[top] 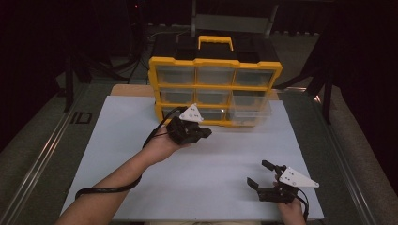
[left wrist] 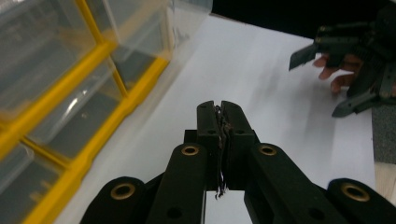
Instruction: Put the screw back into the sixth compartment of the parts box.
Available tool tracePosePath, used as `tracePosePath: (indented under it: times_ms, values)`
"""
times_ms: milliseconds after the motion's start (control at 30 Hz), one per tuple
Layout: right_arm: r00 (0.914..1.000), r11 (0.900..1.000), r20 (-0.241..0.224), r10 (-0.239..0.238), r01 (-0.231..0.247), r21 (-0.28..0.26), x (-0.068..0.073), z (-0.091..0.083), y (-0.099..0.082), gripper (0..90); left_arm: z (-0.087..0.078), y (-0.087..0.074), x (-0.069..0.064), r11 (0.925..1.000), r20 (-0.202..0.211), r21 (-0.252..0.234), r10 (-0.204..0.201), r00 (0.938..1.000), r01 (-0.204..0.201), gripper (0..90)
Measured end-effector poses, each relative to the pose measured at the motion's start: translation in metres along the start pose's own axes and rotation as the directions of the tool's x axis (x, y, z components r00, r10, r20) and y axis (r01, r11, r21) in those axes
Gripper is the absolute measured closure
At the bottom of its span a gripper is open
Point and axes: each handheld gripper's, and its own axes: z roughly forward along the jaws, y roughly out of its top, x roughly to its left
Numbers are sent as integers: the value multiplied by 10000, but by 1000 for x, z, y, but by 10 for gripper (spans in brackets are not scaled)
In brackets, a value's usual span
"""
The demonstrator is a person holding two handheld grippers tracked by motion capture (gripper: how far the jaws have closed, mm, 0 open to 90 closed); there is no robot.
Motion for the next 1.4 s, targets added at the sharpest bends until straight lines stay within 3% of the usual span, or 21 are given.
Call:
tracePosePath:
  times_ms: [467, 800, 1133, 1400]
  values:
    - [10000, 10000, 38, 15, -15, 6, 0, -1, 0, 106, 6, 46, 10, 9984, 16, -487, 274, 9996, -273, 887]
    - [10000, 10000, 47, 48, -48, 15, 0, 0, 0, 105, 13, 80, 21, 9953, -285, -886, 356, 9990, -380, 887]
    - [10000, 10000, 45, 23, -24, 11, -1, -1, 0, 106, 34, 101, 27, 9926, -297, -1208, 102, 9995, -137, 886]
    - [10000, 10000, 51, 28, -28, -4, -1, -1, 0, 106, 55, 108, 29, 9924, -314, -1228, -37, 9995, -2, 886]
